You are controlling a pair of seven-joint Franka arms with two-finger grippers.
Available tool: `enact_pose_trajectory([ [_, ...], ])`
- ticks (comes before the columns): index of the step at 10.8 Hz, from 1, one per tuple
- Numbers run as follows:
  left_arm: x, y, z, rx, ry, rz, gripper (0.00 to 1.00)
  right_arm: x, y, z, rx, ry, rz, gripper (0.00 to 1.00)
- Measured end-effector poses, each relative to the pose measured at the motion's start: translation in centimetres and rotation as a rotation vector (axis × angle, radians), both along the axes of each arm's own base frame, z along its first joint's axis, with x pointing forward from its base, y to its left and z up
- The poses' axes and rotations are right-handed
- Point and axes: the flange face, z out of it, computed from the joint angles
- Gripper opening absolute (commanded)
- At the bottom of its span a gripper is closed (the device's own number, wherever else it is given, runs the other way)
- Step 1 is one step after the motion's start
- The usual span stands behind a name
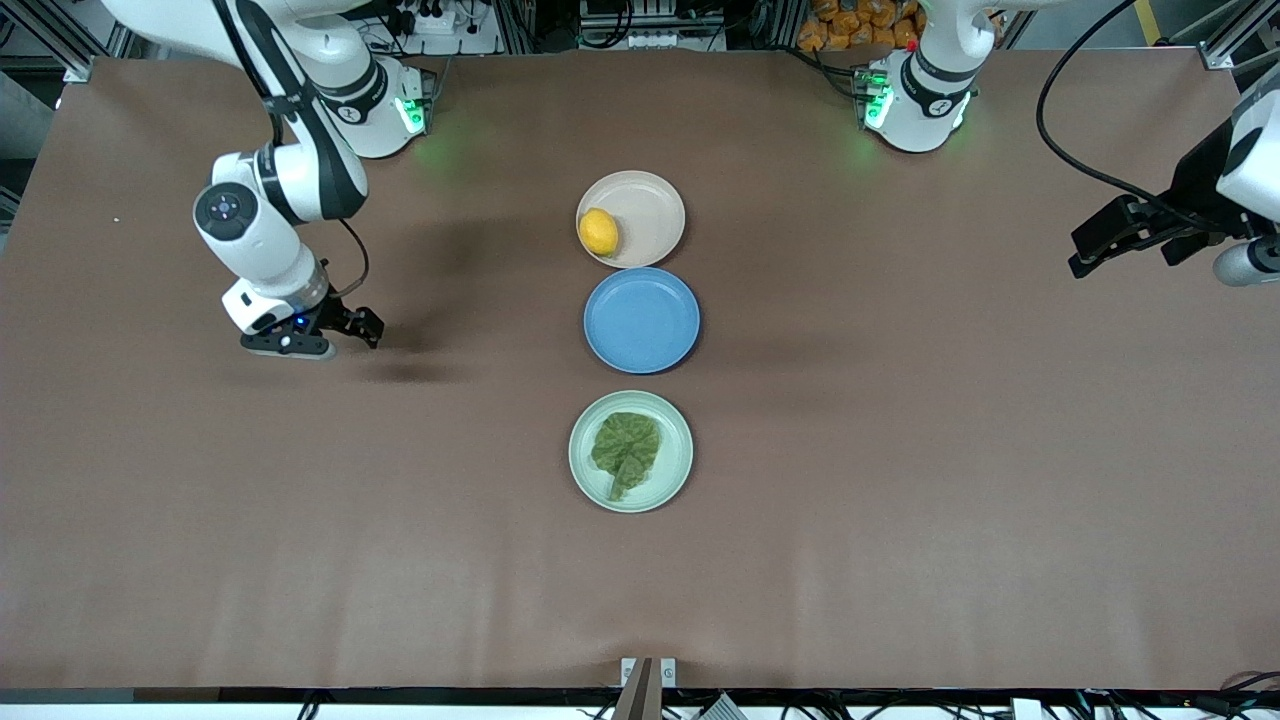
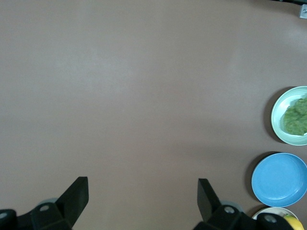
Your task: Place lemon and lettuce in plates
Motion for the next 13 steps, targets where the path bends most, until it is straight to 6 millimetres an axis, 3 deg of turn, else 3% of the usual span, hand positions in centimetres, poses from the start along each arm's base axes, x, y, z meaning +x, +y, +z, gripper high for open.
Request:
enact_pose_trajectory([
  [2, 0.1, 0.7, -0.5, 0.002, 0.010, 0.003, 1.00, -0.5, -0.7, 1.1, -0.003, -0.012, 0.058, 1.00],
  [5, 0.0, 0.9, -1.4, 0.005, 0.030, -0.005, 1.00, -0.3, -4.8, 1.8, -0.015, -0.019, 0.107, 1.00],
  [8, 0.0, 0.6, -2.2, 0.007, 0.046, -0.011, 1.00, -0.3, -5.1, 2.4, -0.017, -0.006, 0.103, 1.00],
  [10, -0.1, 0.4, -2.3, 0.007, 0.047, -0.016, 1.00, 0.5, -5.3, 4.3, -0.023, 0.035, 0.095, 1.00],
  [13, -0.2, 0.4, -2.1, 0.008, 0.043, -0.084, 1.00, 2.0, -5.6, 8.7, -0.031, 0.044, 0.083, 1.00],
])
